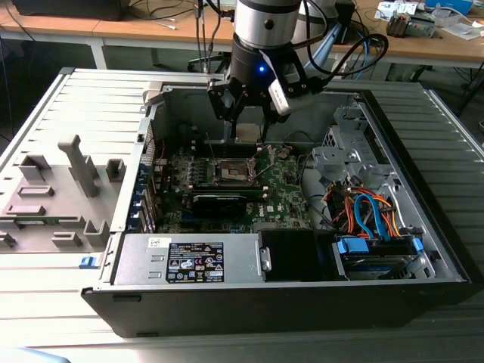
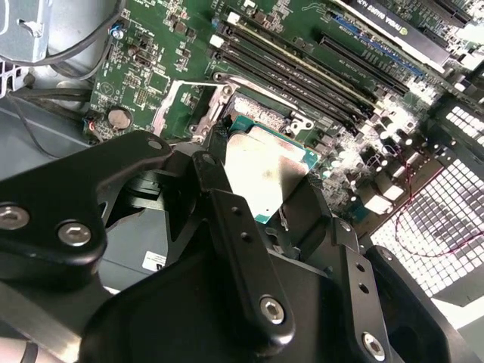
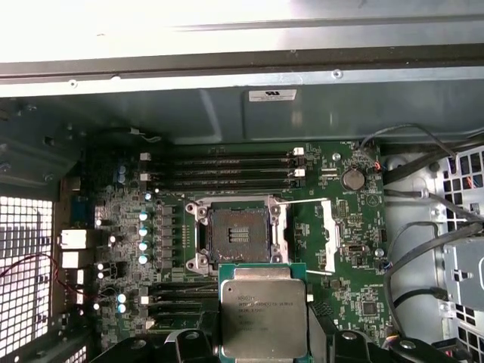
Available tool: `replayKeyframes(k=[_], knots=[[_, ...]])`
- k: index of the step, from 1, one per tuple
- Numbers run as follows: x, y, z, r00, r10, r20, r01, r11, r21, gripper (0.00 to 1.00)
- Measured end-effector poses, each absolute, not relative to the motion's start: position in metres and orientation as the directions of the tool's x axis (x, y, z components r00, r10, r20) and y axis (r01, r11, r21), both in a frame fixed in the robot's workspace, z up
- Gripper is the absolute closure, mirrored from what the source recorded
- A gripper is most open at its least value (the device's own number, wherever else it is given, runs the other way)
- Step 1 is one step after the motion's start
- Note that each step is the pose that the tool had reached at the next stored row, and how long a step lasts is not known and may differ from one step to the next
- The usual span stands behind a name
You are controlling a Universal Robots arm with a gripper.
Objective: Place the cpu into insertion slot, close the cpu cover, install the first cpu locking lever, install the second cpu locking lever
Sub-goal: 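Place the cpu into insertion slot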
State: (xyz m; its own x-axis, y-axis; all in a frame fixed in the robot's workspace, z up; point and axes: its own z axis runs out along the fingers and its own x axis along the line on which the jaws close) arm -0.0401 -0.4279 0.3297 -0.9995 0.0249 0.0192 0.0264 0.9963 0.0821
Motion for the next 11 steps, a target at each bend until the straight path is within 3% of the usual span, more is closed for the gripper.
replayKeyframes(k=[11], knots=[[-0.0401, -0.4323, 0.3278, -1.000, 0.025, 0.019, 0.026, 0.996, 0.082, 0.45]])
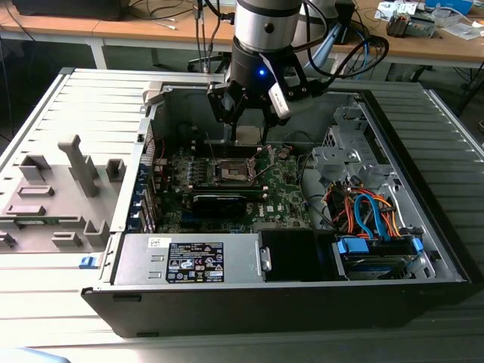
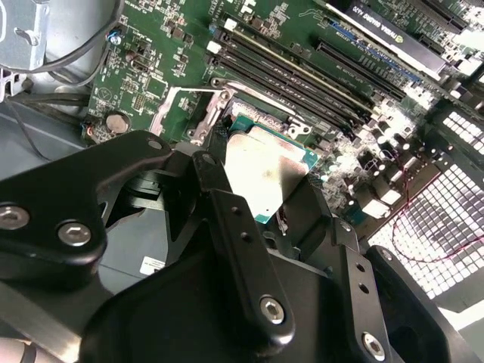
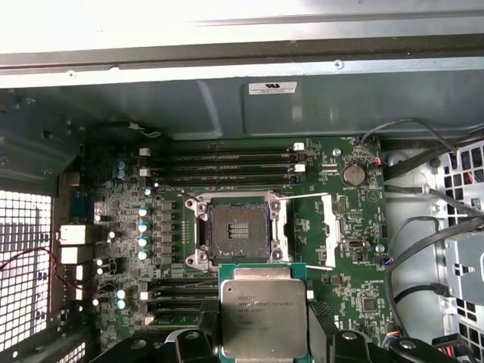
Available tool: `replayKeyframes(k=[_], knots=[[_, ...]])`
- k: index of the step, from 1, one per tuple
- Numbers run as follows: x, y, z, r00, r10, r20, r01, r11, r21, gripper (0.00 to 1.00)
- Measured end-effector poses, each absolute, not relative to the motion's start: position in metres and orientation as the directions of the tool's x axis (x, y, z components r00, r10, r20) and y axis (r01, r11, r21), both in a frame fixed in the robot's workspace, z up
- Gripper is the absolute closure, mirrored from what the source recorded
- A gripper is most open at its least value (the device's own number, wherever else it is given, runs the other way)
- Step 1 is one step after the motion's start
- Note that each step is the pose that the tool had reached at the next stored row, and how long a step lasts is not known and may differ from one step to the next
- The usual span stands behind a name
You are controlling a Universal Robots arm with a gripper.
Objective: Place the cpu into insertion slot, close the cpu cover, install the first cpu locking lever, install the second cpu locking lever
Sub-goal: 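Place the cpu into insertion slot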
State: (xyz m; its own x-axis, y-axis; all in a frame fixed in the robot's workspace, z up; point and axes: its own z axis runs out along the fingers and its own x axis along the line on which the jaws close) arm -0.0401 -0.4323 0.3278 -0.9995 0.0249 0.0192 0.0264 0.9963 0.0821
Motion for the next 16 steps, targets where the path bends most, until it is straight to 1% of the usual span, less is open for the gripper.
replayKeyframes(k=[16], knots=[[-0.0402, -0.4370, 0.3270, -0.999, 0.029, 0.019, 0.030, 0.996, 0.082, 0.45]])
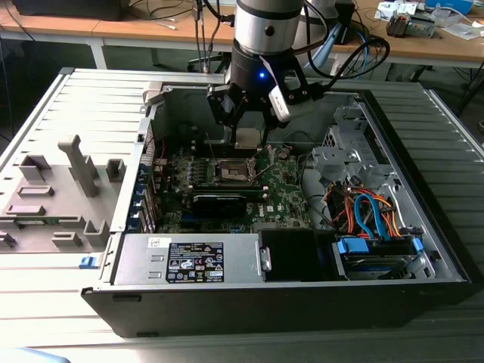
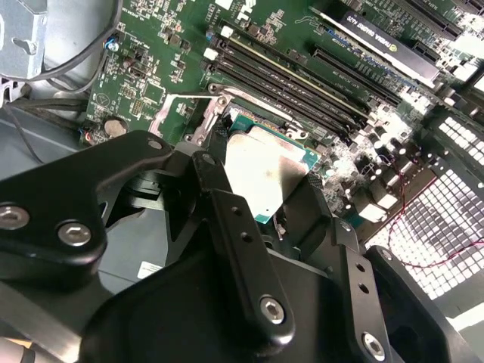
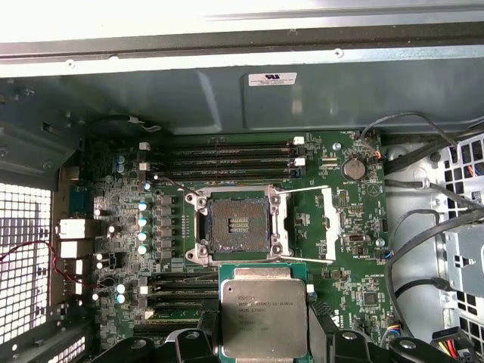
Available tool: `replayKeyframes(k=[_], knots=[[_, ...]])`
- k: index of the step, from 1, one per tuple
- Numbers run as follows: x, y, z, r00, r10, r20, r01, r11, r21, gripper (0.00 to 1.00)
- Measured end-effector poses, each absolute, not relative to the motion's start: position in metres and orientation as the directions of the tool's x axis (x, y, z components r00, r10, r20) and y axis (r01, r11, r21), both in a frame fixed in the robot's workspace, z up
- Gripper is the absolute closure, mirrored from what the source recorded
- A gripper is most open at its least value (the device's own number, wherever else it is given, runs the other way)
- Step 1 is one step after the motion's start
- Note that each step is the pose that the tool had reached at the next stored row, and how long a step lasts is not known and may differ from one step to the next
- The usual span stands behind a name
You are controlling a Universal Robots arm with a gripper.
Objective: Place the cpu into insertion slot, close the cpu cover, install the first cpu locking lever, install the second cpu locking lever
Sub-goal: 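Place the cpu into insertion slot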
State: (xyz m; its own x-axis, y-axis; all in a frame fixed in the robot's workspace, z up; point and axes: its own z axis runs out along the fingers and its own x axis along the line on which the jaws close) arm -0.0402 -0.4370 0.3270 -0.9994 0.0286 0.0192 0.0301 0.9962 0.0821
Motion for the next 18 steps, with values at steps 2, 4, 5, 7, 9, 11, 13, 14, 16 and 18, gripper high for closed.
replayKeyframes(k=[2, 4, 5, 7, 9, 11, 13, 14, 16, 18], knots=[[-0.0402, -0.4370, 0.3270, -0.999, 0.034, 0.019, 0.035, 0.996, 0.082, 0.45], [-0.0402, -0.4370, 0.3270, -0.999, 0.039, 0.019, 0.041, 0.996, 0.082, 0.45], [-0.0402, -0.4370, 0.3269, -0.999, 0.042, 0.019, 0.044, 0.996, 0.082, 0.45], [-0.0402, -0.4370, 0.3270, -0.999, 0.046, 0.019, 0.048, 0.995, 0.082, 0.45], [-0.0402, -0.4370, 0.3270, -0.999, 0.050, 0.019, 0.052, 0.995, 0.082, 0.45], [-0.0402, -0.4370, 0.3270, -0.998, 0.054, 0.019, 0.056, 0.995, 0.082, 0.45], [-0.0402, -0.4370, 0.3270, -0.998, 0.059, 0.019, 0.060, 0.995, 0.082, 0.45], [-0.0402, -0.4370, 0.3269, -0.998, 0.062, 0.019, 0.063, 0.995, 0.082, 0.45], [-0.0402, -0.4370, 0.3270, -0.998, 0.065, 0.019, 0.067, 0.994, 0.082, 0.45], [-0.0402, -0.4370, 0.3270, -0.997, 0.069, 0.019, 0.071, 0.994, 0.082, 0.45]])
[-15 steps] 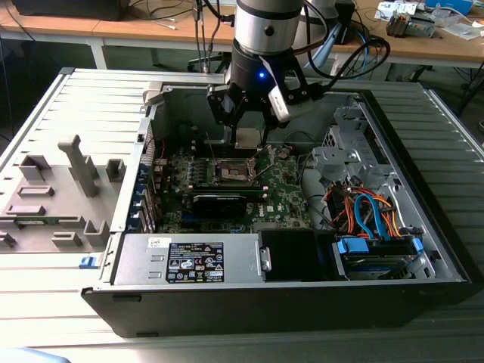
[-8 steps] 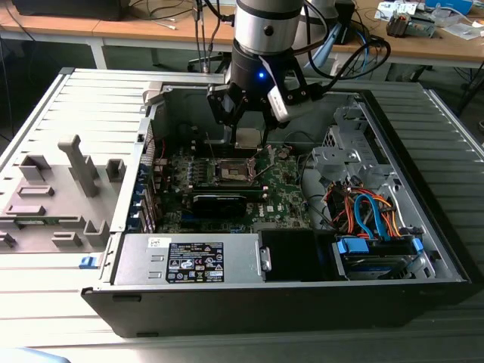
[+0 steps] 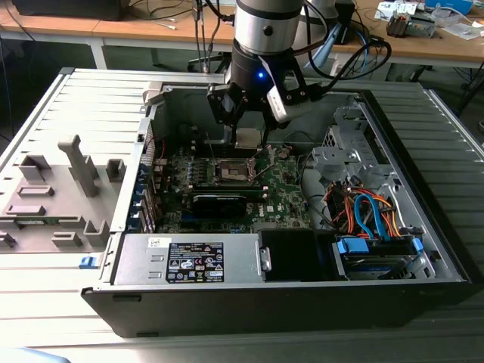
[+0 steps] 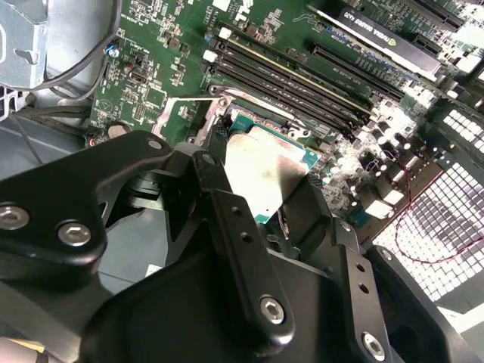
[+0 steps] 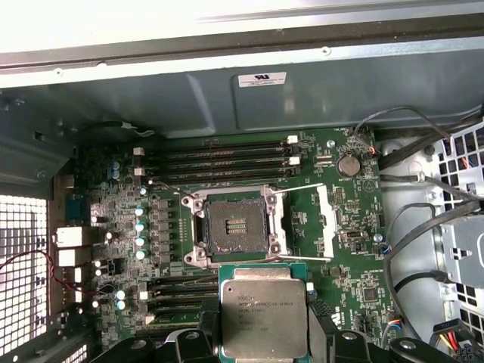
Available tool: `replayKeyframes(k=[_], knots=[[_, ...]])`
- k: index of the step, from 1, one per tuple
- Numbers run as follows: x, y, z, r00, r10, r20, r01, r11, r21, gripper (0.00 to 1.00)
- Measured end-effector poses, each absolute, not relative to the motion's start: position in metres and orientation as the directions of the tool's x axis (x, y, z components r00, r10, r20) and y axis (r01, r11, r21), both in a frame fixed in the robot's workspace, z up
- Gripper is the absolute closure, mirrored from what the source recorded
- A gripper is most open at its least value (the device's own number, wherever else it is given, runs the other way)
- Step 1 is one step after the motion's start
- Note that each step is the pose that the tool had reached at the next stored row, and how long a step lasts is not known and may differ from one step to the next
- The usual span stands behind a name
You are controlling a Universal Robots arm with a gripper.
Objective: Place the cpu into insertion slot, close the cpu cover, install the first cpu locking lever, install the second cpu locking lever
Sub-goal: 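Place the cpu into insertion slot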
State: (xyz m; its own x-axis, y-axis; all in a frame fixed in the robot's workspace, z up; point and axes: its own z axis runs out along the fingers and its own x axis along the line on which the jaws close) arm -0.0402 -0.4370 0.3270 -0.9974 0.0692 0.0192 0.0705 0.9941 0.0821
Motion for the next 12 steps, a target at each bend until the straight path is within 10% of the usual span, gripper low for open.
replayKeyframes(k=[12], knots=[[-0.0402, -0.4370, 0.3269, -0.992, 0.123, 0.019, 0.125, 0.989, 0.082, 0.45]])
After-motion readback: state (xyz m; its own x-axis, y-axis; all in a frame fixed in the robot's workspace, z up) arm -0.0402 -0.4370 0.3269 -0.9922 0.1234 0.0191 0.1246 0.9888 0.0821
